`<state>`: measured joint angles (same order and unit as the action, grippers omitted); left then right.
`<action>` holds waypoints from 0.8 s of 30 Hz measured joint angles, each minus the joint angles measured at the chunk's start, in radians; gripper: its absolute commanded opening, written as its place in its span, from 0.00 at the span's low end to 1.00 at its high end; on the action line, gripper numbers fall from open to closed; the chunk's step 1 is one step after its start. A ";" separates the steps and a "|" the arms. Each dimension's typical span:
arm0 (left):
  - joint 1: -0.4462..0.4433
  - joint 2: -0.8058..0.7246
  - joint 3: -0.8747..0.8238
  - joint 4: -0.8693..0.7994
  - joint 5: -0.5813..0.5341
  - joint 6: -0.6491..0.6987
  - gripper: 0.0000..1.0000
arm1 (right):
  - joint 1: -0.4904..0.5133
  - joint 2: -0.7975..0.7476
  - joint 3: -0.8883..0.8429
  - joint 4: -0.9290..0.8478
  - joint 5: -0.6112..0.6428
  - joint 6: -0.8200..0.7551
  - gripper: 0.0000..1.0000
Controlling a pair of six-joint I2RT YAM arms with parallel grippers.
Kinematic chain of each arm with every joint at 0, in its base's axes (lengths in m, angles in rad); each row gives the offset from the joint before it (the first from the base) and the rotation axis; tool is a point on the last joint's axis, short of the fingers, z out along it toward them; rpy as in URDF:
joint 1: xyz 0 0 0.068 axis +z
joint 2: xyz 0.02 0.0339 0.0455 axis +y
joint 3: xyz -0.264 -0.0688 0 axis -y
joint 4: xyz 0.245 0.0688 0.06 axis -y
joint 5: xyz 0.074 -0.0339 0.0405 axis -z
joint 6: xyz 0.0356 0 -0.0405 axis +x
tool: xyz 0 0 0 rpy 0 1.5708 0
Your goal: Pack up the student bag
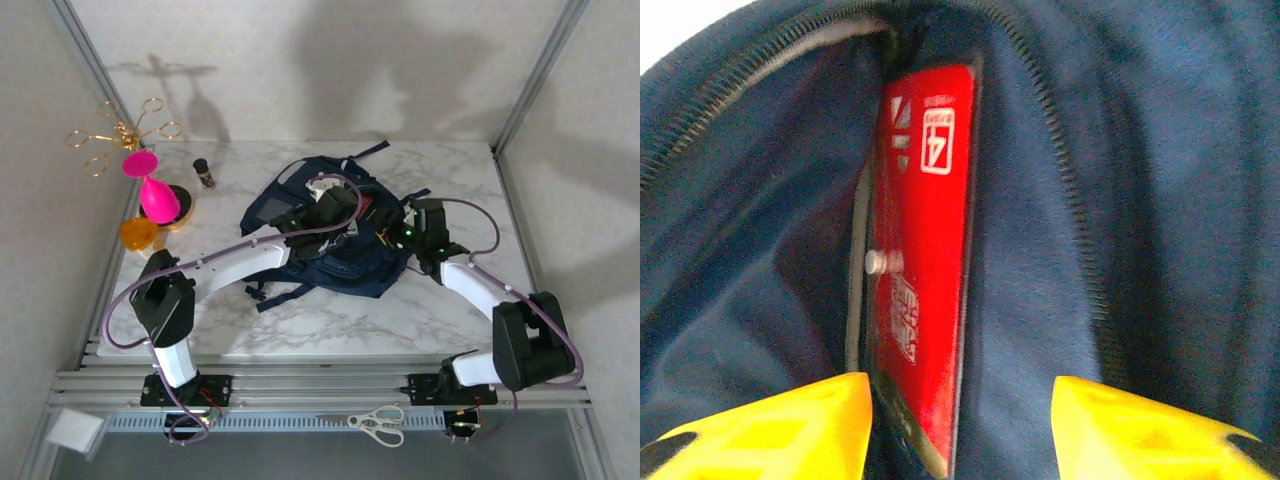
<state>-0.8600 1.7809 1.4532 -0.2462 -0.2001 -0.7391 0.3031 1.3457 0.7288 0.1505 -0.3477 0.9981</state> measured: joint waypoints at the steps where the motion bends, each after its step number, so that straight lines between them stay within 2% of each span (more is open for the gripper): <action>1: 0.001 0.000 -0.005 0.007 0.016 -0.002 0.05 | -0.012 -0.024 0.002 -0.036 0.001 -0.024 0.53; 4: 0.007 0.000 -0.018 0.020 0.089 0.007 0.30 | -0.032 -0.079 0.040 -0.166 0.024 -0.104 0.54; 6: 0.011 -0.002 -0.028 0.041 0.163 0.021 0.42 | -0.031 -0.106 0.070 -0.232 0.043 -0.155 0.55; 8: 0.015 -0.027 -0.071 0.082 0.239 0.036 0.48 | -0.031 -0.130 0.098 -0.300 0.064 -0.202 0.55; 11: 0.029 -0.141 -0.202 0.123 0.326 0.039 0.52 | -0.013 -0.167 0.128 -0.396 0.117 -0.254 0.55; 13: 0.056 -0.243 -0.291 0.153 0.355 0.039 0.53 | 0.036 -0.188 0.136 -0.451 0.173 -0.269 0.55; 16: 0.137 -0.378 -0.391 0.179 0.362 0.033 0.53 | 0.179 -0.195 0.149 -0.524 0.263 -0.262 0.54; 19: 0.234 -0.447 -0.483 0.227 0.360 0.018 0.54 | 0.364 -0.154 0.175 -0.576 0.365 -0.217 0.54; 21: 0.285 -0.454 -0.552 0.259 0.363 0.000 0.54 | 0.494 -0.076 0.221 -0.604 0.433 -0.175 0.52; 24: 0.315 -0.441 -0.631 0.274 0.370 -0.027 0.54 | 0.614 0.062 0.313 -0.637 0.511 -0.120 0.49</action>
<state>-0.5449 1.3396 0.8219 0.0273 0.1696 -0.7658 0.9173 1.4078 1.0420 -0.4870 0.1631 0.8780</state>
